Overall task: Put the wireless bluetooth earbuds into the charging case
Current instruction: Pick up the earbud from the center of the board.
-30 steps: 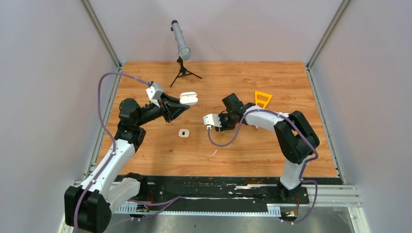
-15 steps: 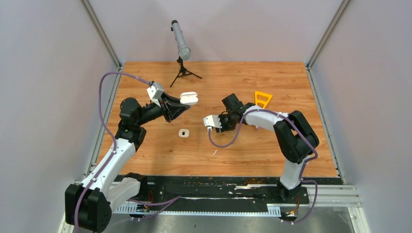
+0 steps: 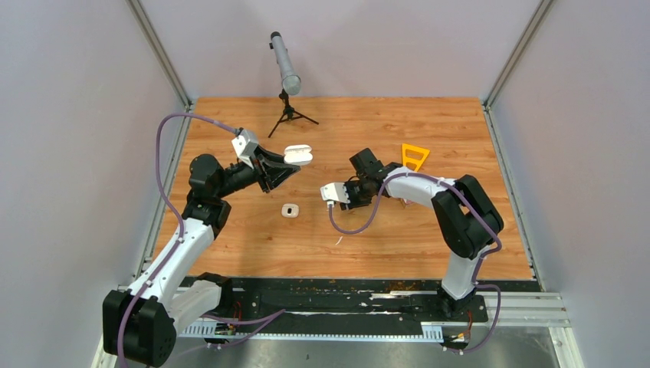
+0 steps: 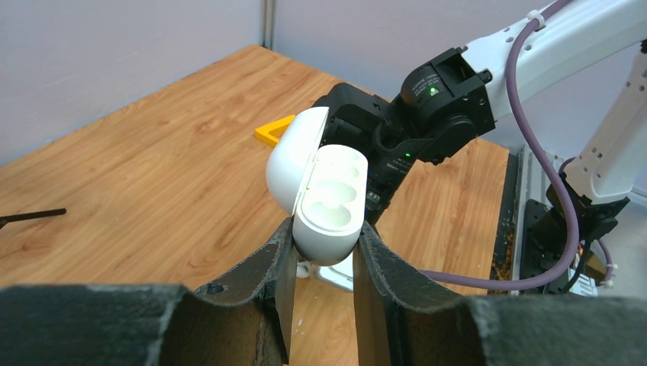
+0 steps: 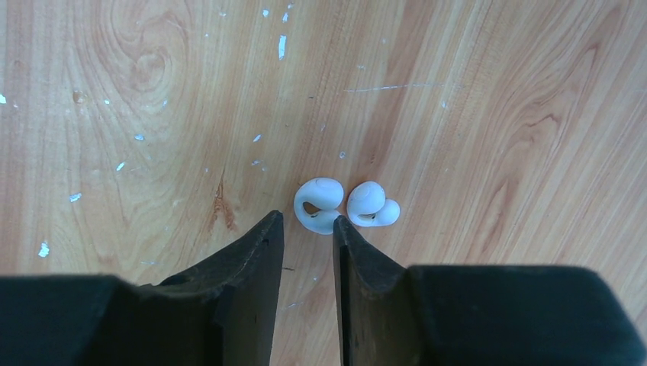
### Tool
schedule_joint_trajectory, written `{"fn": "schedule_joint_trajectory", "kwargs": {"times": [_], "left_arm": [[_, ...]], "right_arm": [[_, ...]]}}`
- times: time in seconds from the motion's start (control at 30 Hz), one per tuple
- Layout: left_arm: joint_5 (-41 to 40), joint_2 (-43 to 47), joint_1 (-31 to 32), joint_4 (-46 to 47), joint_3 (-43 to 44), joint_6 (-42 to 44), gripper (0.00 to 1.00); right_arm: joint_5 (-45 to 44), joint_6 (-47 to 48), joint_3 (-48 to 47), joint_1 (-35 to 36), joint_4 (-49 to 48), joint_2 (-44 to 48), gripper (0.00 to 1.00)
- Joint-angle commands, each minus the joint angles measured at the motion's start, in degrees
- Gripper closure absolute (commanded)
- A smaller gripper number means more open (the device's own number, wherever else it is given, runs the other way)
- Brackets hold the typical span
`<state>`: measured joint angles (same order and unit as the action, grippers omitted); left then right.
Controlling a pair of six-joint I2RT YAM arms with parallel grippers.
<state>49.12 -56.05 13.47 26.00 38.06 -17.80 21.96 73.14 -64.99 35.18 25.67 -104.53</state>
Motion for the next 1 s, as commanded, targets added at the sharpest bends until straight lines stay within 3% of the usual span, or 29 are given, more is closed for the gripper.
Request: {"fn": "schedule_joint_trajectory", "kwargs": {"times": [0.0, 0.97], "left_arm": [[-0.3, 0.0, -0.3, 2.0, 0.4, -0.1, 1.0], [-0.4, 0.2, -0.4, 1.3, 0.2, 0.2, 1.0]], "right_arm": [[1.4, -0.1, -0.6, 0.4, 0.0, 4.1, 0.69], [1.9, 2.6, -1.3, 1.2, 2.8, 0.5, 0.68]]}}
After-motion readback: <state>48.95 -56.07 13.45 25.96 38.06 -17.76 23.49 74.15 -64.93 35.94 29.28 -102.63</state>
